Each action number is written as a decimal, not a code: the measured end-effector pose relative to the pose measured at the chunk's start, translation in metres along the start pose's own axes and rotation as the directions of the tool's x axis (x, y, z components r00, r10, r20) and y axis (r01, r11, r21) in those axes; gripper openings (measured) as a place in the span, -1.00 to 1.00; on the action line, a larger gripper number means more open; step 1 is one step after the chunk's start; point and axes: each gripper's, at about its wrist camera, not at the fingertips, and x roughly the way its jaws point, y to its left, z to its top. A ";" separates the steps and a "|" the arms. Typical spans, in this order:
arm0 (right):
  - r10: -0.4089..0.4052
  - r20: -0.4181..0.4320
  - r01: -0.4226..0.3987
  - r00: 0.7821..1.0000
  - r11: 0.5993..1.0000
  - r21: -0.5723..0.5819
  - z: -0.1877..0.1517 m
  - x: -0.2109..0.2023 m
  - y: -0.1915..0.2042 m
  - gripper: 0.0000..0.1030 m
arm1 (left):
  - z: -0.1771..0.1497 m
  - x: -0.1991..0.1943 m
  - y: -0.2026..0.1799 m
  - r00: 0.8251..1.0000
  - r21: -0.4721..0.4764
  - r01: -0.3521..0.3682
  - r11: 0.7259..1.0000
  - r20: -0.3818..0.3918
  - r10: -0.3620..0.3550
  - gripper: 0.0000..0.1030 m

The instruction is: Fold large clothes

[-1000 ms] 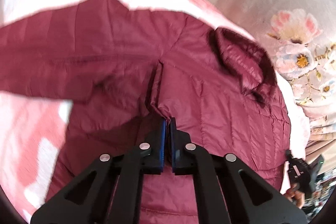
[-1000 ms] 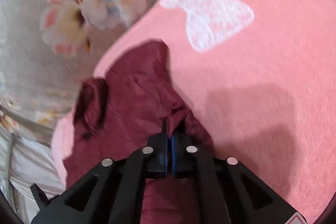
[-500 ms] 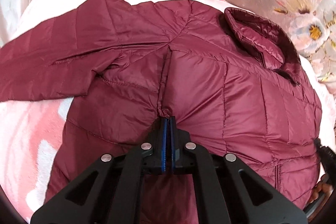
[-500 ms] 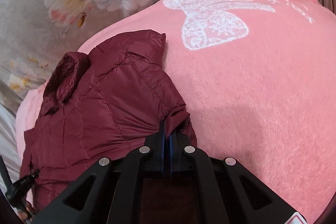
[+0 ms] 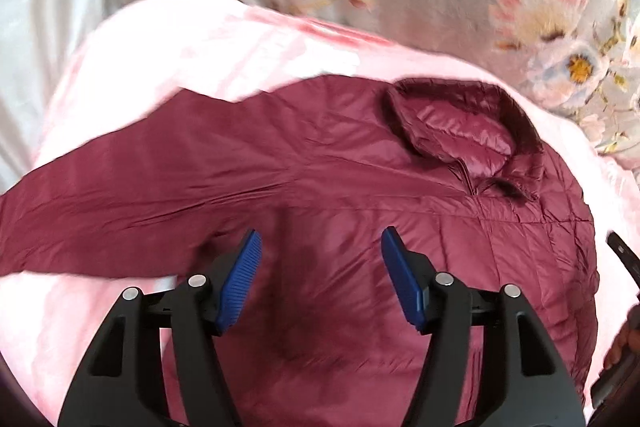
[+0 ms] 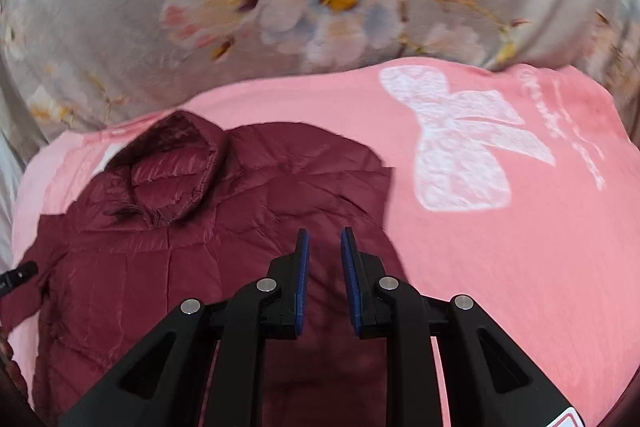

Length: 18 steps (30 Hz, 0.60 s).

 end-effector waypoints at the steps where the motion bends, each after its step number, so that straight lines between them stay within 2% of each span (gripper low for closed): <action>1: 0.002 -0.034 -0.003 0.999 1.000 -0.013 0.005 0.019 0.006 -0.66 | 0.002 0.015 -0.005 1.000 0.003 -0.003 1.000 -0.030 0.003 0.17; 3: -0.003 -0.077 0.002 0.997 1.000 -0.012 0.008 0.042 0.010 -0.67 | 0.001 0.038 -0.011 0.997 0.006 -0.025 1.000 -0.071 0.026 0.17; 5: -0.034 -0.090 0.033 0.995 0.999 -0.012 0.009 0.061 0.006 -0.81 | -0.004 0.057 -0.011 0.994 0.007 -0.054 0.999 -0.091 0.054 0.17; 7: -0.072 -0.084 0.071 0.994 0.997 -0.010 0.009 0.070 -0.003 -0.94 | -0.011 0.069 -0.009 0.994 0.008 -0.060 0.998 -0.094 0.061 0.20; 9: -0.082 -0.083 0.083 0.993 0.997 0.008 0.005 0.076 -0.014 -0.98 | -0.018 0.072 -0.008 0.996 0.023 -0.058 0.998 -0.066 0.059 0.23; 14: -0.053 -0.061 0.056 0.997 0.997 0.048 -0.007 0.080 -0.028 -0.99 | -0.032 0.073 -0.020 0.993 0.088 -0.122 0.989 0.008 0.122 0.26; 17: -0.092 -0.067 0.093 0.994 0.995 0.020 -0.004 0.080 -0.019 -0.99 | -0.030 0.073 -0.021 0.993 0.088 -0.122 0.989 0.003 0.122 0.29; 18: -0.116 -0.066 0.117 0.991 0.993 0.011 -0.003 0.075 -0.013 -0.90 | -0.030 0.070 -0.020 0.992 0.087 -0.127 0.988 -0.002 0.127 0.28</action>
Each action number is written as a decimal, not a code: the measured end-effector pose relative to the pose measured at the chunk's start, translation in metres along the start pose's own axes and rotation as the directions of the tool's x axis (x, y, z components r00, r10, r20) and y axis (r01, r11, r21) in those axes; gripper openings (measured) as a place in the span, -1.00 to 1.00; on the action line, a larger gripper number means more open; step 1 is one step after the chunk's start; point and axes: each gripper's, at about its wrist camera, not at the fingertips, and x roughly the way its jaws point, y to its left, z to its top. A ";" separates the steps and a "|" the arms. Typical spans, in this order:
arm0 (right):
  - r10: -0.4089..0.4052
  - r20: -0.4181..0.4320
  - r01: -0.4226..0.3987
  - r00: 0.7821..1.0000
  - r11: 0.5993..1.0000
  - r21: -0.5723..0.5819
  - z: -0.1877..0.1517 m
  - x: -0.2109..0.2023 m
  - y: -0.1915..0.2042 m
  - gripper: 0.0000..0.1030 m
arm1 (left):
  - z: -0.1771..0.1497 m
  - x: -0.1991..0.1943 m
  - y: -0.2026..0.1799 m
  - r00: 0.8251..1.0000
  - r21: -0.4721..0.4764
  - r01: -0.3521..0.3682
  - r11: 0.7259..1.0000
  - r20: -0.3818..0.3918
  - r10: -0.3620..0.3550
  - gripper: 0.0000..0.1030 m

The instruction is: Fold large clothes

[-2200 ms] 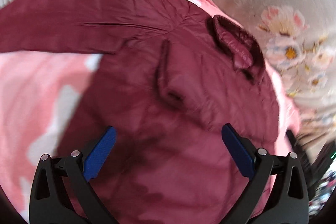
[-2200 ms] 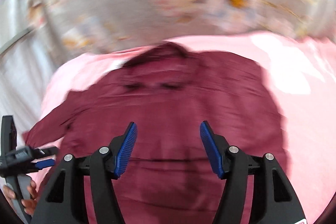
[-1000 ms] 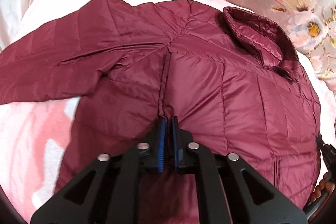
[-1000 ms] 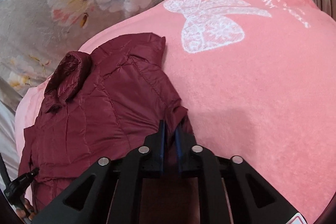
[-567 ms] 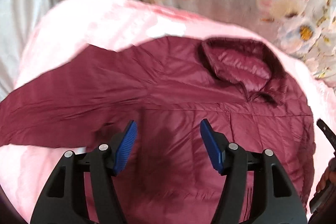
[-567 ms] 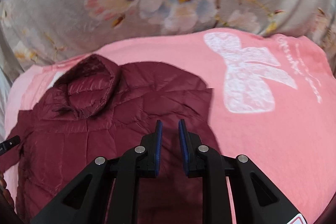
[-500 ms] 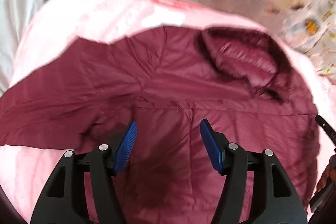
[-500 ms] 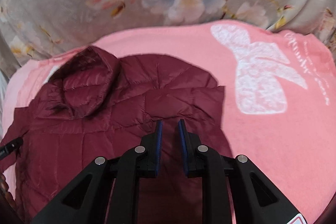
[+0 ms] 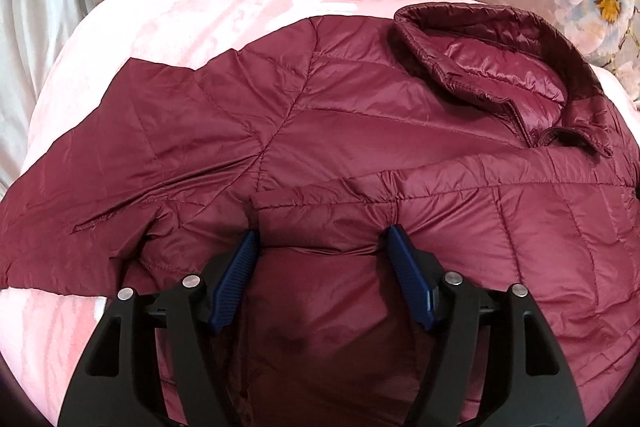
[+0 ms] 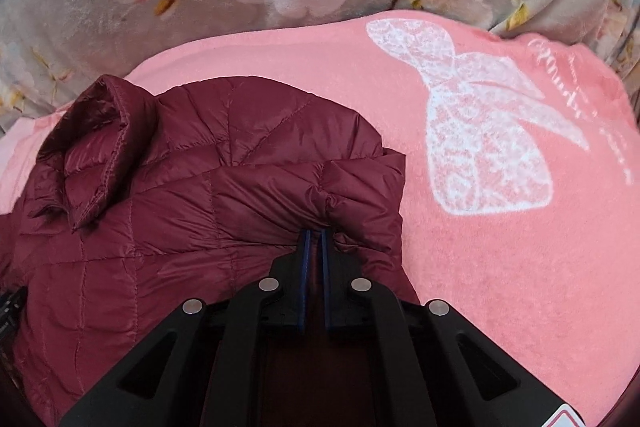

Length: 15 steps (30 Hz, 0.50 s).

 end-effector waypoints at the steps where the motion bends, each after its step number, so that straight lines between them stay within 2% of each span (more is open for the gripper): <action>1: -0.014 0.004 0.014 1.000 1.000 0.002 -0.002 -0.010 0.005 -0.68 | -0.001 -0.004 0.000 1.000 -0.003 -0.015 1.000 -0.006 0.015 0.27; 2: 0.030 0.018 -0.031 0.999 1.000 0.007 -0.006 -0.027 0.012 -0.67 | -0.002 -0.013 0.002 1.000 -0.008 -0.019 1.000 -0.005 0.019 0.25; 4: 0.143 0.024 -0.142 0.989 0.989 -0.049 -0.019 -0.060 0.038 -0.68 | -0.007 -0.035 0.003 1.000 -0.016 0.025 1.000 0.014 -0.025 0.25; 6: 0.187 0.019 -0.183 0.982 0.976 -0.118 -0.036 -0.080 0.063 -0.68 | -0.015 -0.057 -0.003 0.997 -0.007 0.069 0.998 0.027 -0.069 0.26; 8: 0.241 -0.020 -0.240 0.970 0.952 -0.190 -0.058 -0.093 0.094 -0.68 | -0.027 -0.074 -0.013 0.995 0.017 0.090 0.996 0.030 -0.090 0.28; 11: 0.283 -0.088 -0.296 0.955 0.928 -0.226 -0.085 -0.093 0.126 -0.68 | -0.042 -0.072 -0.027 0.995 0.047 0.104 0.993 -0.016 -0.103 0.29; 13: 0.276 -0.122 -0.298 0.953 0.926 -0.231 -0.098 -0.084 0.136 -0.67 | -0.049 -0.062 -0.030 0.996 0.043 0.088 0.995 -0.039 -0.086 0.29; 15: 0.269 -0.136 -0.294 0.953 0.931 -0.218 -0.105 -0.075 0.138 -0.69 | -0.054 -0.053 -0.025 0.993 0.022 0.101 0.995 -0.056 -0.100 0.34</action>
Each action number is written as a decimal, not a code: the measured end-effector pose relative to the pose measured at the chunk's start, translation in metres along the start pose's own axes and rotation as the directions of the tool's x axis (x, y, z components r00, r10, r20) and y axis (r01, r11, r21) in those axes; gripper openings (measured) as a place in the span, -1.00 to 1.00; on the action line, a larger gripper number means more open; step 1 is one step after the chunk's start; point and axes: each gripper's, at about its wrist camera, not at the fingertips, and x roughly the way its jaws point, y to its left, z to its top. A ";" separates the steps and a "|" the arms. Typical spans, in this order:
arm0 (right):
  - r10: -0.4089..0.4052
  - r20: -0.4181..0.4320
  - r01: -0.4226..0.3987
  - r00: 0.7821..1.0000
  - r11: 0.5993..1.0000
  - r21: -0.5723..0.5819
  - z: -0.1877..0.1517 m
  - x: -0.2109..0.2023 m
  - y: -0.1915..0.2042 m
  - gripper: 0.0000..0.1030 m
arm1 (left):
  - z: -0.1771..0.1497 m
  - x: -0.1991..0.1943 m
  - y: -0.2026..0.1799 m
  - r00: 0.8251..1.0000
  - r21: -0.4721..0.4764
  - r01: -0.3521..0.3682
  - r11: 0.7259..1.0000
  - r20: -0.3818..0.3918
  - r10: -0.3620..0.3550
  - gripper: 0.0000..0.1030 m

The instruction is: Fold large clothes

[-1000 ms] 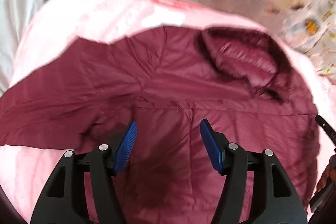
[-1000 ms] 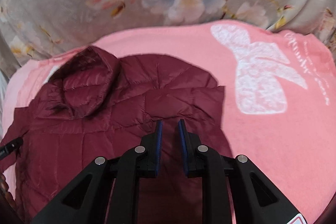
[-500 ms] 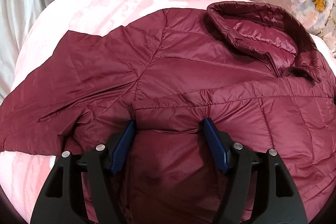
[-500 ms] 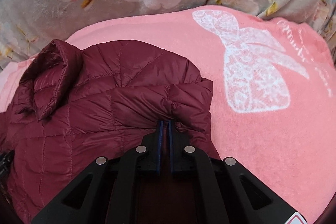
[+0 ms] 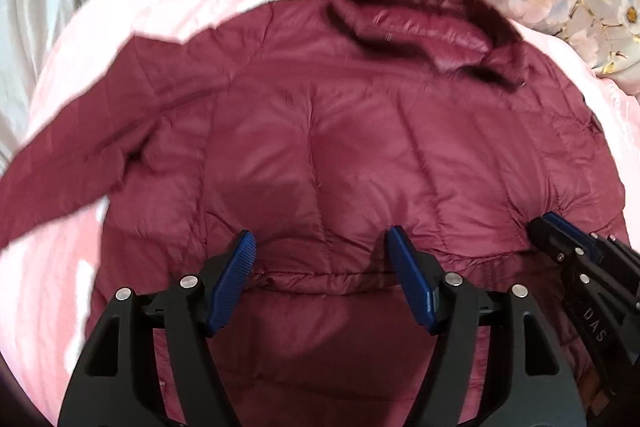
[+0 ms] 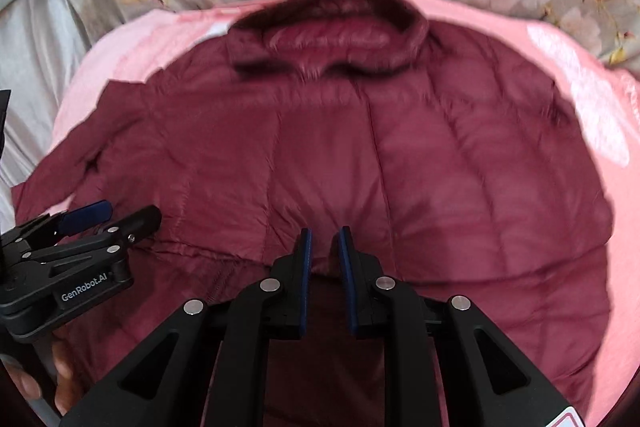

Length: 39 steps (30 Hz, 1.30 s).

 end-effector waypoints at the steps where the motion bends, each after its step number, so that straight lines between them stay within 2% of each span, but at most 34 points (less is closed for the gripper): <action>1: 0.001 0.004 -0.001 1.000 1.000 0.006 -0.002 0.003 -0.001 -0.70 | -0.001 0.003 0.003 1.000 -0.010 0.010 1.000 0.003 -0.010 0.35; 5: 0.013 0.020 -0.014 1.000 0.999 0.032 -0.005 0.007 -0.004 -0.73 | -0.014 0.002 -0.001 0.998 -0.001 -0.010 1.000 0.059 0.010 0.37; 11: -0.065 0.051 0.067 0.997 0.998 -0.022 -0.010 0.006 0.008 -0.73 | -0.014 0.004 -0.005 0.996 0.008 -0.035 0.999 0.085 0.034 0.40; 15: -0.081 0.054 0.083 0.995 0.996 -0.031 -0.010 0.007 0.008 -0.73 | -0.014 0.002 -0.005 0.995 0.007 -0.035 0.999 0.094 0.034 0.42; 19: -0.083 0.054 0.084 0.995 0.996 -0.032 -0.010 0.007 0.007 -0.73 | -0.015 -0.015 0.016 0.991 -0.068 0.054 0.996 0.127 -0.045 0.44; 22: -0.067 0.058 0.068 0.996 0.998 -0.018 -0.011 0.005 0.005 -0.71 | -0.019 -0.044 0.059 0.982 -0.183 0.134 0.974 0.158 -0.106 0.54; 23: -0.073 0.065 0.075 0.995 0.997 -0.018 -0.011 0.001 0.006 -0.70 | -0.022 -0.055 0.084 0.978 -0.239 0.159 0.958 0.168 -0.121 0.60; 25: -0.095 0.078 0.097 0.992 0.995 -0.030 -0.017 -0.013 0.013 -0.57 | -0.027 -0.069 0.130 0.978 -0.326 0.164 0.931 0.179 -0.109 0.64; 26: -0.079 0.105 0.084 0.991 0.995 -0.047 -0.029 -0.034 0.024 -0.53 | -0.031 -0.076 0.166 0.981 -0.387 0.135 0.912 0.179 -0.069 0.65; 28: -0.060 0.115 0.067 0.992 0.996 -0.059 -0.038 -0.044 0.031 -0.31 | -0.037 -0.081 0.222 0.989 -0.482 0.065 0.874 0.149 0.008 0.65; 29: -0.033 0.115 0.041 0.993 0.997 -0.073 -0.054 -0.057 0.042 -0.29 | -0.043 -0.082 0.258 0.991 -0.542 0.028 0.840 0.124 0.046 0.65; 31: -0.011 0.104 0.018 0.994 0.997 -0.069 -0.067 -0.063 0.048 -0.26 | -0.058 -0.084 0.326 0.991 -0.664 -0.033 0.747 0.076 0.112 0.65; 34: -0.016 0.078 0.019 0.997 0.999 -0.044 -0.086 -0.062 0.052 -0.23 | -0.076 -0.089 0.388 0.985 -0.764 -0.081 0.640 0.038 0.171 0.64; 35: -0.028 0.080 0.032 0.996 0.999 -0.043 -0.089 -0.061 0.054 -0.22 | -0.081 -0.090 0.408 0.984 -0.786 -0.082 0.613 0.034 0.176 0.64; 37: -0.061 0.092 0.065 0.994 0.997 -0.050 -0.094 -0.060 0.057 -0.14 | -0.083 -0.087 0.425 0.984 -0.803 -0.082 0.590 0.030 0.177 0.64; 38: -0.071 0.093 0.076 0.993 0.996 -0.054 -0.094 -0.058 0.058 -0.13 | -0.085 -0.082 0.435 0.984 -0.824 -0.089 0.560 0.013 0.176 0.63; 39: -0.079 0.092 0.085 0.993 0.995 -0.056 -0.094 -0.058 0.059 -0.10 | -0.086 -0.077 0.441 0.986 -0.836 -0.082 0.543 0.011 0.165 0.57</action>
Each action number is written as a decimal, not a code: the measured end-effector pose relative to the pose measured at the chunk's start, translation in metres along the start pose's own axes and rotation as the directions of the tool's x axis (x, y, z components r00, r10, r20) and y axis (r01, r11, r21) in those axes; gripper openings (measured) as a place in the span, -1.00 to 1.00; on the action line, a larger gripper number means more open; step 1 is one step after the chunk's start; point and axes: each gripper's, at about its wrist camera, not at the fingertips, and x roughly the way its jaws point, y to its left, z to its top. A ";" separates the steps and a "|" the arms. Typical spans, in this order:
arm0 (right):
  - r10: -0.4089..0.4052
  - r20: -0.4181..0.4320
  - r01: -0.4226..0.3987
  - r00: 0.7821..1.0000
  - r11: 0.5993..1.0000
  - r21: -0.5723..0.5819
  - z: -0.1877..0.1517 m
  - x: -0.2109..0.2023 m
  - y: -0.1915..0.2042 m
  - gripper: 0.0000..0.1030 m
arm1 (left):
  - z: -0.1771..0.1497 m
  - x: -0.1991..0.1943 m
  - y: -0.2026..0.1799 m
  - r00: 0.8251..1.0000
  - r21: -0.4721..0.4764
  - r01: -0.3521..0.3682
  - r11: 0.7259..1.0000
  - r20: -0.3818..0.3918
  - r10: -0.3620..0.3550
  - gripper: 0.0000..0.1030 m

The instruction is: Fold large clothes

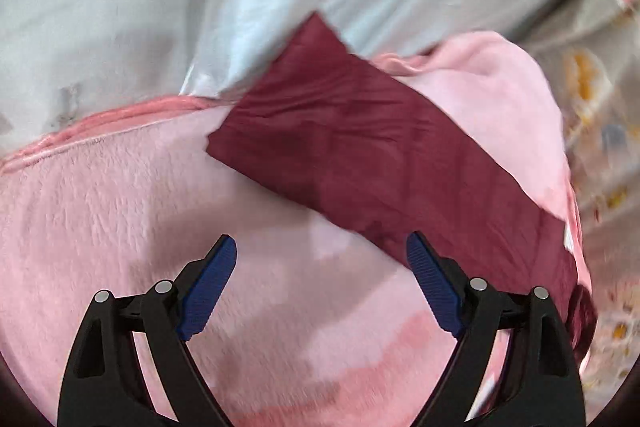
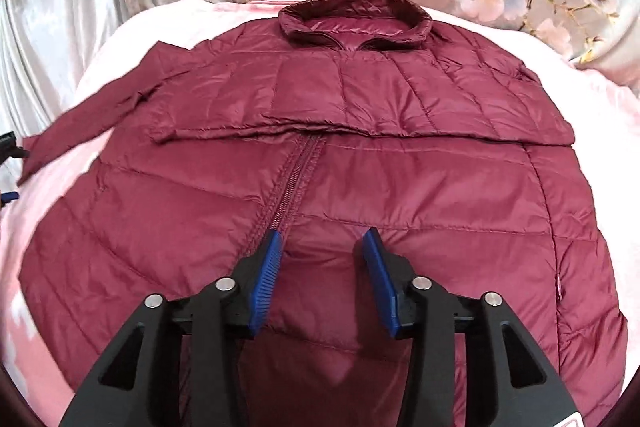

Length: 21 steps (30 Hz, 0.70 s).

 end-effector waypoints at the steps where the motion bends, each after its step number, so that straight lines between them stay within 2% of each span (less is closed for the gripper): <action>1: -0.006 -0.001 0.006 1.000 1.000 -0.001 0.000 0.001 0.000 -0.09 | 0.002 0.006 0.001 1.000 -0.019 0.001 1.000 -0.003 -0.001 0.49; 2: -0.007 -0.001 0.007 1.000 1.000 0.001 -0.001 0.002 -0.001 -0.06 | 0.002 0.008 0.000 1.000 -0.018 -0.012 1.000 0.012 0.012 0.30; 3: -0.004 -0.002 0.004 1.000 1.000 0.007 -0.001 0.002 -0.002 -0.05 | 0.002 0.009 -0.004 0.999 -0.005 -0.023 1.000 0.032 0.023 -0.04; 4: -0.002 -0.002 0.002 1.000 1.000 0.011 -0.001 0.003 -0.003 -0.04 | 0.002 0.011 -0.010 0.999 0.013 -0.023 1.000 0.040 0.023 -0.24; 6: 0.001 -0.002 -0.001 1.000 1.000 0.019 -0.002 0.003 -0.004 -0.01 | 0.003 0.017 -0.026 1.000 0.045 0.003 0.999 0.024 -0.005 -0.78; 7: 0.001 -0.002 -0.001 1.000 1.000 0.021 -0.002 0.003 -0.004 0.00 | 0.007 0.019 -0.028 1.000 0.051 0.016 0.999 0.020 -0.017 -0.86; 11: 0.004 0.001 -0.004 1.000 1.000 0.023 -0.003 0.002 -0.006 0.00 | 0.005 0.009 -0.073 0.997 0.135 0.043 0.990 0.053 -0.051 -0.98; 14: 0.017 0.004 -0.017 1.000 0.999 0.035 -0.003 0.002 -0.007 0.01 | -0.009 -0.018 -0.126 0.989 0.250 0.093 0.964 0.090 -0.119 -0.99; 16: 0.028 0.006 -0.028 1.000 0.999 0.044 -0.003 0.001 -0.010 0.01 | -0.025 -0.040 -0.166 0.979 0.340 0.133 0.931 0.103 -0.177 -1.00; 19: 0.044 0.007 -0.044 0.999 0.997 0.059 -0.003 0.001 -0.012 0.01 | -0.065 -0.076 -0.226 0.953 0.476 0.213 0.853 0.093 -0.290 -1.00; 21: 0.055 0.012 -0.056 0.998 0.996 0.068 -0.003 0.001 -0.013 0.02 | -0.102 -0.094 -0.267 0.934 0.564 0.265 0.782 0.051 -0.353 -1.00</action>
